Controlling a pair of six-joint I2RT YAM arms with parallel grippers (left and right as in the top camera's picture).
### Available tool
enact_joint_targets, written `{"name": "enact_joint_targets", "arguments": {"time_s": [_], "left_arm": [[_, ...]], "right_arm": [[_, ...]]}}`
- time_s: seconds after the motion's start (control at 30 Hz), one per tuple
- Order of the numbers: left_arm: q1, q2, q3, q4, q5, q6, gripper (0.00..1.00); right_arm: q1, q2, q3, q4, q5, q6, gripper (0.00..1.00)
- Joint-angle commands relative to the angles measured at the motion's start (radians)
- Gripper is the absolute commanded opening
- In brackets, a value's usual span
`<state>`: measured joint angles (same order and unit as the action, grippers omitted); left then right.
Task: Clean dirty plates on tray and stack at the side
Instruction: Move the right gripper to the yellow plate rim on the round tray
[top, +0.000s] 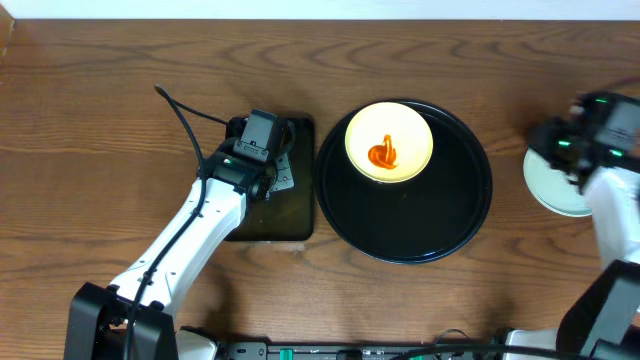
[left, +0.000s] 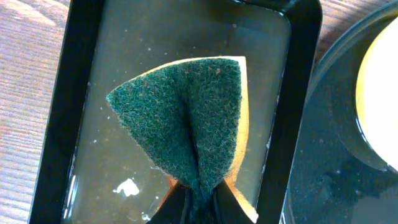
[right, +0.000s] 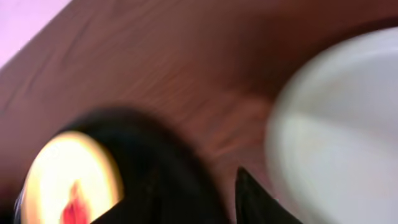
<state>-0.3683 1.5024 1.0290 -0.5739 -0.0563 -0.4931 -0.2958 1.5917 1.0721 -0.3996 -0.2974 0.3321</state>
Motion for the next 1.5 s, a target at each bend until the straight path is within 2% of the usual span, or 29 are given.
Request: {"name": "enact_joint_targets", "arguments": {"time_s": [0.0, 0.27, 0.57, 0.77, 0.9, 1.1, 1.27, 1.47], "left_arm": [[0.003, -0.002, 0.000, -0.001, -0.016, 0.009, 0.09], [0.003, -0.002, 0.000, -0.001, -0.015, 0.009, 0.09], [0.003, -0.002, 0.000, -0.001, -0.015, 0.009, 0.09], [0.003, -0.002, 0.000, -0.001, -0.015, 0.009, 0.09], [0.003, -0.002, 0.000, -0.001, -0.015, 0.009, 0.09], [0.003, -0.002, 0.000, 0.000, -0.015, 0.009, 0.09], [0.003, -0.002, 0.000, 0.031, 0.035, 0.009, 0.08], [-0.028, 0.002, 0.000, 0.155, 0.140, 0.009, 0.08]], "right_arm": [[0.133, 0.044, 0.005, 0.007, -0.050, -0.103, 0.41], [0.310, 0.183, 0.005, 0.062, 0.014, -0.097, 0.39], [0.393, 0.295, 0.005, 0.118, 0.039, -0.075, 0.38], [0.406, 0.328, 0.005, 0.096, 0.080, -0.034, 0.31], [0.409, 0.349, 0.005, 0.053, 0.080, -0.029, 0.12], [0.409, 0.350, 0.005, 0.000, 0.080, -0.029, 0.01], [0.409, 0.349, 0.005, -0.056, 0.080, -0.029, 0.01], [0.443, 0.349, 0.005, -0.117, 0.042, -0.044, 0.01]]}}
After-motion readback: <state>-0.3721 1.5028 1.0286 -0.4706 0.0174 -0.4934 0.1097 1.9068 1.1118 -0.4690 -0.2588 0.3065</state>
